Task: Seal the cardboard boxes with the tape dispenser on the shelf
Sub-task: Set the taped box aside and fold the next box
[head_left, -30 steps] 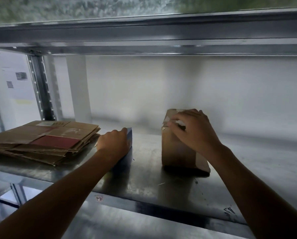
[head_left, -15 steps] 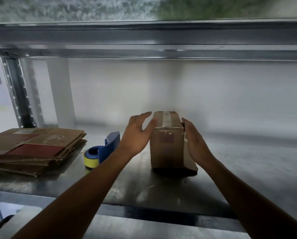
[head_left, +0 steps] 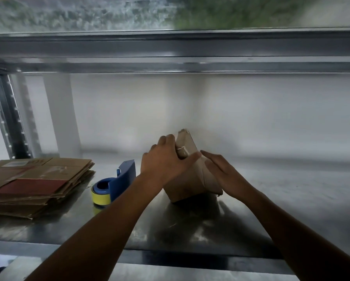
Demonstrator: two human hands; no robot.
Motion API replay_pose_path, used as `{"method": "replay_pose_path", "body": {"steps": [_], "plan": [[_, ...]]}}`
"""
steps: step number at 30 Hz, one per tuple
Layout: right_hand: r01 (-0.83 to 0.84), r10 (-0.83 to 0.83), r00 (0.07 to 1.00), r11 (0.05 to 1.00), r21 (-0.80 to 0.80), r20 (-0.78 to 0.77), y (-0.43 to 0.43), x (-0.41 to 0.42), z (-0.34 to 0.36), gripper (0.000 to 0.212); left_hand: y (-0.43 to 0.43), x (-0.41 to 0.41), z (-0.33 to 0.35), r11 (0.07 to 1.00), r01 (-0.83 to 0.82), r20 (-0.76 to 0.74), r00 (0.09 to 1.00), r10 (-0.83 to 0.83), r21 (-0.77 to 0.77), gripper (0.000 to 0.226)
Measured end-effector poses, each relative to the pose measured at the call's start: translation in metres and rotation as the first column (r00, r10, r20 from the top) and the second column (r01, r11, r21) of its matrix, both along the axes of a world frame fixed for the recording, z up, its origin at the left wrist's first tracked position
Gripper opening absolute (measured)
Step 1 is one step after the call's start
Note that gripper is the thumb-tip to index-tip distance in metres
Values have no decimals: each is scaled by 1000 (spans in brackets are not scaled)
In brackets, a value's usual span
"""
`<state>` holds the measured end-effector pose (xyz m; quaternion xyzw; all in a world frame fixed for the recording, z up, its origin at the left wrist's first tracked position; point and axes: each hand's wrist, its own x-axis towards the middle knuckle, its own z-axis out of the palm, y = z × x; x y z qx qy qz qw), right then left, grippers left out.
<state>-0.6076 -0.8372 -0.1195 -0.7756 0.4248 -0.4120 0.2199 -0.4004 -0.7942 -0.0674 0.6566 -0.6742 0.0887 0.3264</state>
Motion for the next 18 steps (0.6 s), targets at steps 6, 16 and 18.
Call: {"method": "replay_pose_path", "body": {"steps": [6,16,18], "plan": [[141,-146,980,989,41,136,-4,2,6,39,-15,31,-11,997,71,-517,852,-82,-42,34],[27,-79,965,979,203,251,24,11,2,40,-4,37,-53,977,213,-916,387,-111,-28,39],[-15,-70,932,973,229,356,31,10,7,55,1,27,-50,968,251,-955,287,-74,0,34]]}}
